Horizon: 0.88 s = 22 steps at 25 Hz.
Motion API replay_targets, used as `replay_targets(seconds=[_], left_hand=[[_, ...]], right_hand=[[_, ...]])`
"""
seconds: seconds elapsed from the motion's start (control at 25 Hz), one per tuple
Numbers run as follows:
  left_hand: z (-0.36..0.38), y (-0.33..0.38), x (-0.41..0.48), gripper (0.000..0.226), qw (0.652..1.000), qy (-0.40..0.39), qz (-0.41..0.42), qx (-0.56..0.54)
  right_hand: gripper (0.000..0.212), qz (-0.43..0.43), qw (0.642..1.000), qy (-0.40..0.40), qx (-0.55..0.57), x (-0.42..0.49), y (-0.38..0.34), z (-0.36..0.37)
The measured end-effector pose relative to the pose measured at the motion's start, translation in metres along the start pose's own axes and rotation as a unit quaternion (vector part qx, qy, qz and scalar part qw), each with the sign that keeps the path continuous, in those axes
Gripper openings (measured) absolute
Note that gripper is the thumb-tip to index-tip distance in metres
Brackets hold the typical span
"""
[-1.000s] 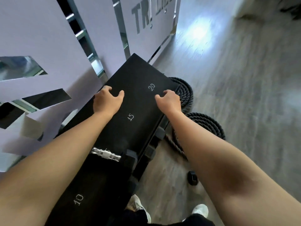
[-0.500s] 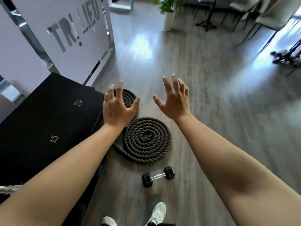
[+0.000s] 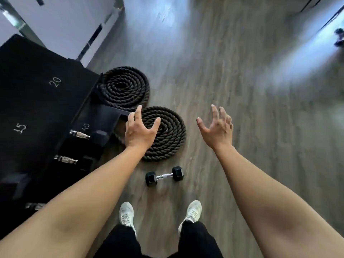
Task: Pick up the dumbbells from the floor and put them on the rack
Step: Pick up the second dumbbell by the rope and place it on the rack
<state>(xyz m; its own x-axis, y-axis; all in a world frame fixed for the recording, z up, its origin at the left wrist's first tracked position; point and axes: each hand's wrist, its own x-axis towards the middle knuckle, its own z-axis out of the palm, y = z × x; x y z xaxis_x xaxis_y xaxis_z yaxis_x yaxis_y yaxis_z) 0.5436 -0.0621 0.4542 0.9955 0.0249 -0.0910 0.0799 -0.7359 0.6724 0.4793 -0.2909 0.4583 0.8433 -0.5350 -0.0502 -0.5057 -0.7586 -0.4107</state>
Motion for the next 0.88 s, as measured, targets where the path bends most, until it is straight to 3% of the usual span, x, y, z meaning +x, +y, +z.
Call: replay_targets(seconds=[0.16, 0.32, 0.64, 0.76, 0.88], left_hand=[[0.098, -0.065, 0.001, 0.077, 0.989, 0.024, -0.139, -0.032], [0.226, -0.178, 0.01, 0.08, 0.955, 0.053, -0.283, -0.071], [0.468, -0.448, 0.004, 0.071, 0.925, 0.022, -0.374, -0.063], [0.503, -0.495, 0.0, 0.063, 0.906, -0.006, -0.422, -0.043], [0.508, -0.505, 0.002, 0.076, 0.863, -0.01, -0.5, -0.071]], right_hand=[[0.078, 0.084, 0.992, -0.087, 0.044, 0.016, 0.073, 0.104], [0.078, 0.182, 0.965, -0.142, 0.122, 0.029, 0.146, 0.259], [0.079, 0.298, 0.91, -0.226, 0.176, 0.02, 0.277, 0.586], [0.074, 0.373, 0.88, -0.234, 0.177, 0.006, 0.298, 0.637], [0.071, 0.414, 0.853, -0.244, 0.203, 0.001, 0.298, 0.647]])
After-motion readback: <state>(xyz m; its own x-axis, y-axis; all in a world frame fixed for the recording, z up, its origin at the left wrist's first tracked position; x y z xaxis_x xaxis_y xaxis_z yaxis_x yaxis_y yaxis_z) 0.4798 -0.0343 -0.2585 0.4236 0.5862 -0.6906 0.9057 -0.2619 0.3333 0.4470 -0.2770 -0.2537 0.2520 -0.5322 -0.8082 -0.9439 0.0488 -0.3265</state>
